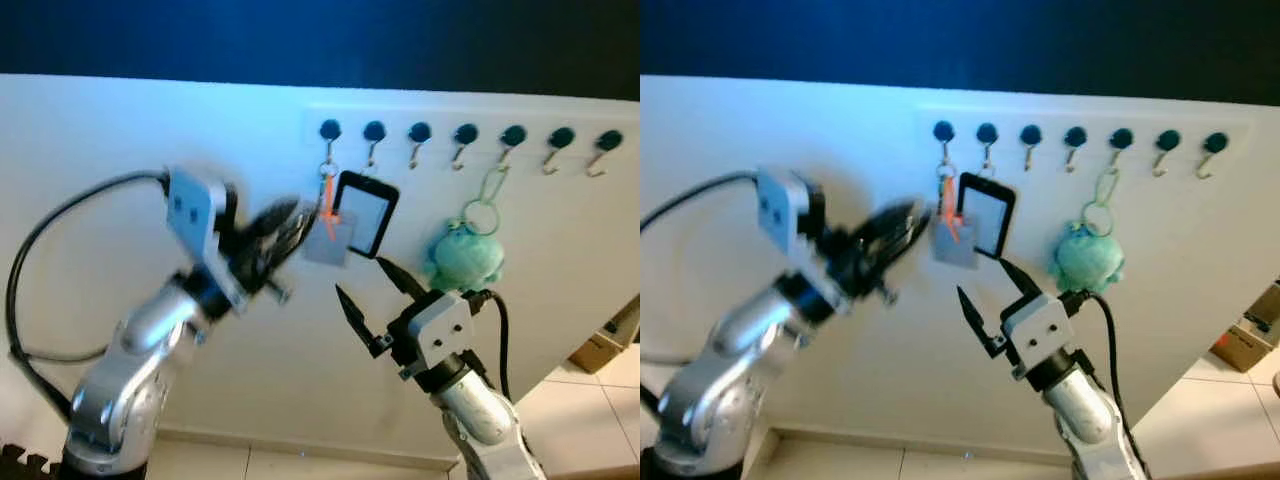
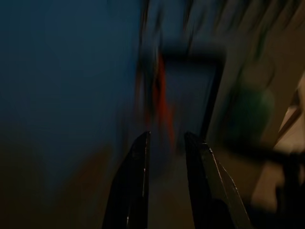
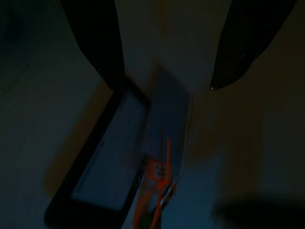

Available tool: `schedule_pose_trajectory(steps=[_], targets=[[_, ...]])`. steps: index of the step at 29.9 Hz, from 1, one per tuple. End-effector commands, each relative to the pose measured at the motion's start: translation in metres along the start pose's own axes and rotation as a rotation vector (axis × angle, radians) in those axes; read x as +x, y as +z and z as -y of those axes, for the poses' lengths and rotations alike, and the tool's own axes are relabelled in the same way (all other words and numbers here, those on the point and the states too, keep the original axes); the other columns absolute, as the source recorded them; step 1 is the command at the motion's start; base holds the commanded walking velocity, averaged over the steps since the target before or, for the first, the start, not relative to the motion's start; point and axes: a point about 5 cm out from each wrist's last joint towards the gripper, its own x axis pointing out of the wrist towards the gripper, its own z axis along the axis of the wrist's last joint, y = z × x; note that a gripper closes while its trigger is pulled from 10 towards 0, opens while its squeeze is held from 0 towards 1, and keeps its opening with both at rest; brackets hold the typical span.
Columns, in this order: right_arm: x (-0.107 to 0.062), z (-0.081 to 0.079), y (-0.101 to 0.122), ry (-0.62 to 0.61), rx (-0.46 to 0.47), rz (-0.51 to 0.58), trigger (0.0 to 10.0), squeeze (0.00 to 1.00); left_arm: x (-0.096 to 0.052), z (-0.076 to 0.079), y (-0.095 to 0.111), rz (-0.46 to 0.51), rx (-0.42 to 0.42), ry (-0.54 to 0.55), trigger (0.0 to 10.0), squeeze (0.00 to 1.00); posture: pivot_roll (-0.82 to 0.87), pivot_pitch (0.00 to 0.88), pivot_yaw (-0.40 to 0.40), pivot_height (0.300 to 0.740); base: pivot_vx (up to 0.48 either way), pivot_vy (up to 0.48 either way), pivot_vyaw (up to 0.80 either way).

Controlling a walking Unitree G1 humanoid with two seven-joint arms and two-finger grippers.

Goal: Hang keys on a hook

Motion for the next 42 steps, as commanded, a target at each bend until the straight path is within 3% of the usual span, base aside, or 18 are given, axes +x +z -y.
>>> schedule_pose_trajectory(steps=[1, 19, 24, 25, 30, 35, 38, 40, 41, 42], targets=[[-0.006, -0.003, -0.009, 0.011, -0.002, -0.041, 10.0, 0.0, -0.003, 0.0, -0.009, -0.043, 0.042, 0.028, 10.0, 0.0, 0.09, 0.169, 0.011, 0.74, 0.0, 0.0, 0.0], [-0.019, -0.008, -0.03, 0.004, 0.012, -0.13, 10.0, 0.0, -0.005, 0.0, -0.031, -0.115, 0.067, 0.123, 10.0, 0.0, 0.08, 0.169, 0.01, 0.74, 0.0, 0.0, 0.0], [-0.021, -0.006, -0.043, -0.06, 0.089, -0.187, 10.0, 0.0, -0.008, -0.007, -0.046, -0.182, 0.07, 0.211, 10.0, 0.0, 0.08, 0.163, 0.005, 0.74, 0.0, 0.0, 0.0], [-0.024, -0.007, -0.053, -0.091, 0.129, -0.226, 10.0, 0.0, -0.012, -0.008, -0.057, -0.213, 0.065, 0.241, 10.0, 0.0, 0.08, 0.163, 0.005, 0.74, 0.0, 0.0, 0.0], [-0.036, -0.015, -0.072, -0.083, 0.129, -0.305, 10.0, 0.0, -0.026, -0.01, -0.082, -0.293, 0.069, 0.298, 10.0, 0.0, 0.08, 0.156, 0.0, 0.74, 0.0, 0.0, 0.0], [-0.06, -0.025, -0.099, -0.067, 0.136, -0.433, 10.0, 0.0, -0.048, -0.015, -0.112, -0.392, 0.062, 0.401, 10.0, 0.0, 0.09, 0.152, -0.005, 0.74, 0.0, 0.0, 0.0], [-0.087, -0.03, -0.126, -0.103, 0.185, -0.583, 10.0, 0.0, -0.076, -0.019, -0.151, -0.541, 0.058, 0.508, 10.0, 0.0, 0.09, 0.151, -0.01, 0.74, 0.0, 0.0, 0.0], [-0.087, -0.03, -0.126, -0.103, 0.185, -0.583, 10.0, 0.0, -0.076, -0.019, -0.151, -0.541, 0.058, 0.508, 10.0, 0.0, 0.09, 0.151, -0.01, 0.74, 0.0, 0.0, 0.0], [-0.108, -0.029, -0.148, -0.194, 0.25, -0.711, 10.0, 0.0, -0.092, -0.022, -0.177, -0.633, 0.048, 0.594, 10.0, 0.0, 0.09, 0.146, -0.014, 0.74, 0.0, 0.0, 0.0], [-0.108, -0.029, -0.148, -0.194, 0.25, -0.711, 10.0, 0.0, -0.092, -0.022, -0.177, -0.633, 0.048, 0.594, 10.0, 0.0, 0.09, 0.146, -0.014, 0.74, 0.0, 0.0, 0.0]])
